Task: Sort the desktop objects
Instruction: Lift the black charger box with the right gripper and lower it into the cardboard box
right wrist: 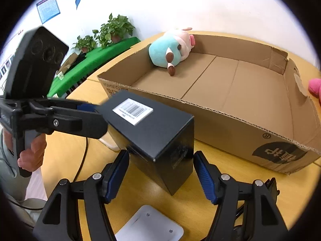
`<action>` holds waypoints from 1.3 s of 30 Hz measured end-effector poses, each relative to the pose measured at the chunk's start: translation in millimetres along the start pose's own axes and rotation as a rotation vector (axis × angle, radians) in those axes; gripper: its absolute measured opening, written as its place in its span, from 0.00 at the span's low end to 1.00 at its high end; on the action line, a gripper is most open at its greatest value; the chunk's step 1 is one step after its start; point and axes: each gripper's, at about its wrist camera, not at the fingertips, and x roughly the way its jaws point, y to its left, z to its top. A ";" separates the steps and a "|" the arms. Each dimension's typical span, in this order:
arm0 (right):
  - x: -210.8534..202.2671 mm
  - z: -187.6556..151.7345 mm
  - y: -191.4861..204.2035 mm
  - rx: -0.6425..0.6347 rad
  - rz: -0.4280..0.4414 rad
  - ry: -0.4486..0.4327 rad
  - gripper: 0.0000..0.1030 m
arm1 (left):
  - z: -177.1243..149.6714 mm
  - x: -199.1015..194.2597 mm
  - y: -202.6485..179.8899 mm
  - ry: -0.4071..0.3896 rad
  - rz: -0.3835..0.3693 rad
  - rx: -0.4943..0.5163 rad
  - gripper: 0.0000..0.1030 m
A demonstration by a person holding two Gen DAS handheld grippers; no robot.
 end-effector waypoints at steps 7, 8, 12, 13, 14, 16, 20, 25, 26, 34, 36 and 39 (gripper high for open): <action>12.4 0.2 -7.7 0.043 0.038 0.044 0.65 | -4.0 13.5 10.1 0.027 0.029 0.018 0.71; 16.6 -0.7 -7.8 0.043 0.034 0.055 0.65 | -5.2 17.4 10.5 0.034 0.021 0.032 0.72; 28.7 -5.3 -7.9 0.037 0.015 0.060 0.65 | -9.9 30.3 9.0 0.032 0.048 0.110 0.73; 29.5 -5.5 -7.0 0.029 0.003 0.055 0.64 | -10.7 31.3 8.5 0.027 0.048 0.118 0.73; 29.8 -5.5 -6.0 0.017 -0.014 0.051 0.64 | -10.2 31.0 7.6 0.022 0.040 0.122 0.72; 30.0 -5.8 -6.0 0.009 -0.041 0.047 0.64 | -9.4 28.2 3.3 -0.002 0.011 0.122 0.72; 18.0 -6.0 -9.1 0.004 0.006 0.013 0.64 | -4.0 9.4 -19.6 -0.067 0.007 0.177 0.70; -11.6 12.5 2.2 -0.030 -0.019 -0.087 0.64 | 7.9 -16.9 -41.0 -0.134 0.048 0.213 0.65; -19.2 19.1 4.0 -0.040 -0.022 -0.108 0.64 | 11.9 -23.4 -45.7 -0.150 0.055 0.223 0.64; -50.2 81.8 13.9 -0.159 -0.066 -0.201 0.64 | 61.5 -48.4 -62.1 -0.234 0.138 0.286 0.63; -49.6 103.3 12.7 -0.178 -0.067 -0.209 0.64 | 76.5 -49.4 -56.5 -0.241 0.157 0.282 0.63; -42.9 131.7 14.7 -0.232 -0.095 -0.216 0.64 | 103.5 -54.7 -37.9 -0.270 0.126 0.247 0.63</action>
